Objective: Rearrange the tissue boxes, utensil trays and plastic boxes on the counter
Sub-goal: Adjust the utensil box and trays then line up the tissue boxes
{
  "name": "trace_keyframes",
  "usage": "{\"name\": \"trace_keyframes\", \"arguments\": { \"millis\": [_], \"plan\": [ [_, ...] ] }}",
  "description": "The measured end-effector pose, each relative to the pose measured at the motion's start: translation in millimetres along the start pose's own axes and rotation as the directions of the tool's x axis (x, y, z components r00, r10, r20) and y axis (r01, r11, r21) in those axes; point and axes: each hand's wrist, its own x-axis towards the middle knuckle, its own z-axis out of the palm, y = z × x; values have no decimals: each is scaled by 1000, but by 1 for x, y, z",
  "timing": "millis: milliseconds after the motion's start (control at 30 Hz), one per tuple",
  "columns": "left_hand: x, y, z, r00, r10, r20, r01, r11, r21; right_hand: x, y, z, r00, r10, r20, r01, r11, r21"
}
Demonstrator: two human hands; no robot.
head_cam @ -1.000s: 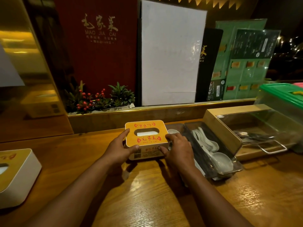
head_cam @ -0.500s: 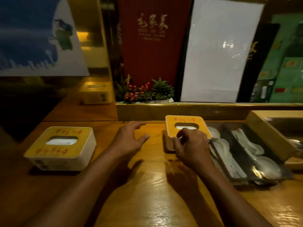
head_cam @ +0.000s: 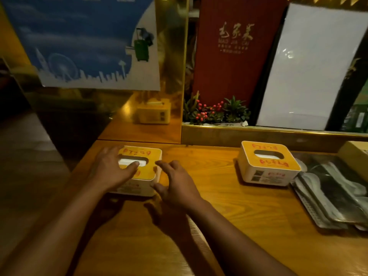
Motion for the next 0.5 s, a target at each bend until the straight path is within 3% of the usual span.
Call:
{"name": "trace_keyframes", "arguments": {
  "millis": [167, 500],
  "plan": [
    [1, -23, -3, 990, -102, 101, 121, 969, -215, 1, -13, 18, 999, -15, -40, 10, 993, -120],
    [2, 15, 47, 960, 97, 264, -4, 943, -334, -11, 51, -37, 967, 130, -221, -194, 936, -295]
  ]
}}
